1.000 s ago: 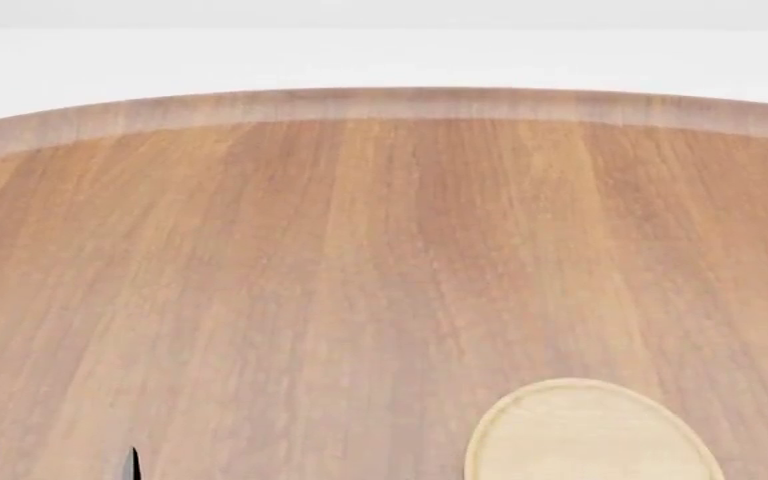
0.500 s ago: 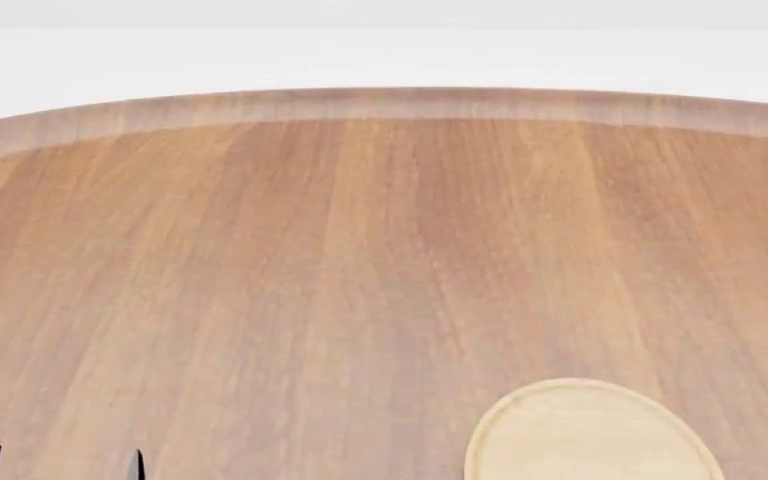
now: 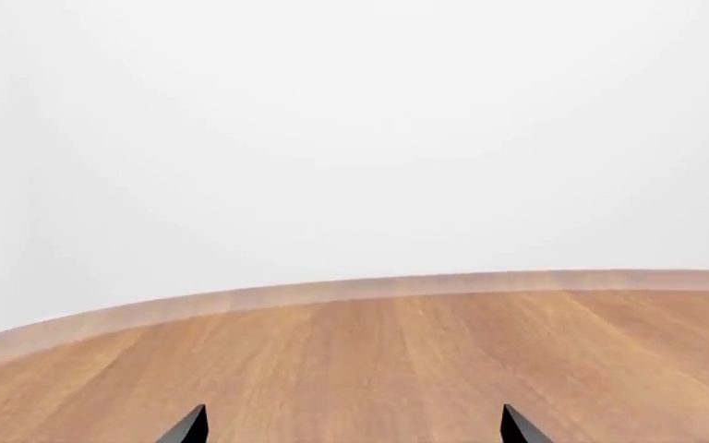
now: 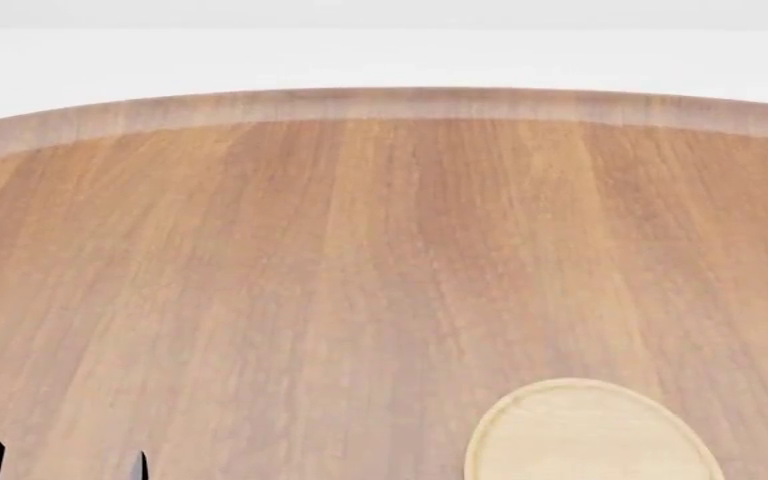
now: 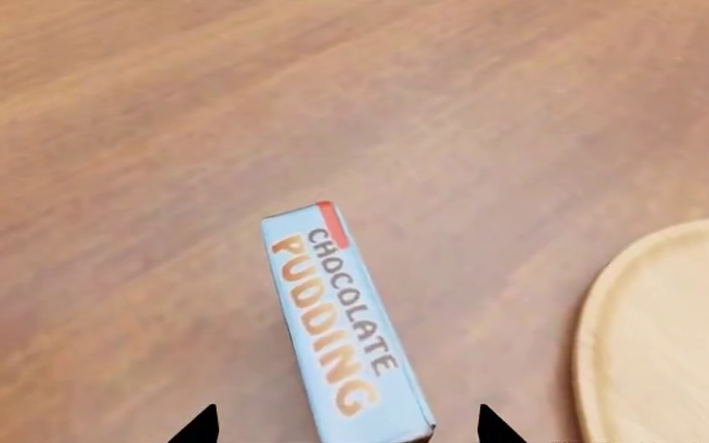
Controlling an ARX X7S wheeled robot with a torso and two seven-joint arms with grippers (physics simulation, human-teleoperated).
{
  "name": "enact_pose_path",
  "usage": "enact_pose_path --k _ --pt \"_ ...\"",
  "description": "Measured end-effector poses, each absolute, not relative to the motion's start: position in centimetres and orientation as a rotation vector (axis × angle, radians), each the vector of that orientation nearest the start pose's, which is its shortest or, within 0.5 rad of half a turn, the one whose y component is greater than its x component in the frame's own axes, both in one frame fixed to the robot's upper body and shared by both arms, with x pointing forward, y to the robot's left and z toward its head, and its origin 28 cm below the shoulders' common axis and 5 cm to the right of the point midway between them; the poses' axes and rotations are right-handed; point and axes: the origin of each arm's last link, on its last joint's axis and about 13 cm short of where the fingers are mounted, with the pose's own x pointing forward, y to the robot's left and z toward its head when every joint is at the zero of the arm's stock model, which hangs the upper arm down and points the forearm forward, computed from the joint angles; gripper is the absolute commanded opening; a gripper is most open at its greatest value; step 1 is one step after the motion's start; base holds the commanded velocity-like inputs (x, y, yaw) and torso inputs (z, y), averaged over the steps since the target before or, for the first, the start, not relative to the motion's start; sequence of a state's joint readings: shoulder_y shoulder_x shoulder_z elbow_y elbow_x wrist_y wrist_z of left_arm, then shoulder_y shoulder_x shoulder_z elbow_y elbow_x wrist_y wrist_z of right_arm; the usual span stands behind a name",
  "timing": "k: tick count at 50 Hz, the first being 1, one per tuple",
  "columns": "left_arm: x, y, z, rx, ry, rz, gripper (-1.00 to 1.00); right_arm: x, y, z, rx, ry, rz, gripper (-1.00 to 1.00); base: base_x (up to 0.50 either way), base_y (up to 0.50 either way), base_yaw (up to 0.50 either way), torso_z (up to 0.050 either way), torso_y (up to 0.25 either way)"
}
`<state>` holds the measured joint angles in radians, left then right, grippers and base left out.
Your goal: Put the chocolate pudding to the left of the plate.
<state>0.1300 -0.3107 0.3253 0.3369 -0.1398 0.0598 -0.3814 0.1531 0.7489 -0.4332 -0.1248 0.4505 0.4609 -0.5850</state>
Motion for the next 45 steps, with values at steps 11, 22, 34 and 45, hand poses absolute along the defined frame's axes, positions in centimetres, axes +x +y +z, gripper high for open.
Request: enact_pose_path --k 11,22,34,45 --pt "17.1 19.7 5.3 0.039 -0.194 -0.018 1.0 21.4 -20.3 3.9 -0.24 0.559 0.888 1.0 0.0 0.0 0.0 0.0 0.0" --pt "17.1 19.7 5.2 0.039 -0.194 -0.019 1.0 21.5 -20.3 3.2 -0.229 0.563 0.886 1.0 0.0 0.0 0.0 0.0 0.0" --pt "17.1 19.7 5.2 0.039 -0.193 -0.02 1.0 21.5 -20.2 2.4 -0.219 0.572 0.891 1.0 0.0 0.0 0.0 0.0 0.0" --pt "17.1 19.6 5.2 0.039 -0.193 -0.021 1.0 21.5 -20.2 1.8 -0.213 0.58 0.894 1.0 0.0 0.0 0.0 0.0 0.0"
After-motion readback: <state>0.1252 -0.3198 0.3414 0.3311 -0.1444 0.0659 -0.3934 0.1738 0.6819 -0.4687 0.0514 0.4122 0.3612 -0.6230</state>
